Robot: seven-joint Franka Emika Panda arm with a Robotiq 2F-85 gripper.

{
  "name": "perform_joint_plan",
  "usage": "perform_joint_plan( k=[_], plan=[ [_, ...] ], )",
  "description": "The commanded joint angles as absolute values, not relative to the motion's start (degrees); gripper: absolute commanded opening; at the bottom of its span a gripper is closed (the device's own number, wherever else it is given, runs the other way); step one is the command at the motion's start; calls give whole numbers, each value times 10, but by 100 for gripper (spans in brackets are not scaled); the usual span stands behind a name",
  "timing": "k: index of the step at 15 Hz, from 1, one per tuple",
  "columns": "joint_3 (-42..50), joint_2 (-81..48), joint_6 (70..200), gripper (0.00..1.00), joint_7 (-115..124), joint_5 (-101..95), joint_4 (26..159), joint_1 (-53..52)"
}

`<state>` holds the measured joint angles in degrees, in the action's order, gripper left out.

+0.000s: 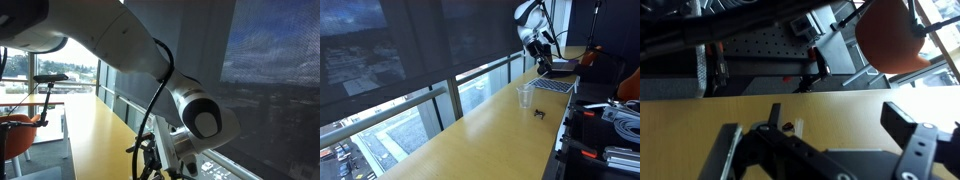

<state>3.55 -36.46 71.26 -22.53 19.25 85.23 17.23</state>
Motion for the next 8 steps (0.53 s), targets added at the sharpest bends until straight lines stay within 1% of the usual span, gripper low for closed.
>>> perform_joint_plan(
  k=[1,8],
  plan=[
    [34,-307,709,100,-261,132,888,158],
    [24,-218,758,100,-399,35,903,144]
  ],
)
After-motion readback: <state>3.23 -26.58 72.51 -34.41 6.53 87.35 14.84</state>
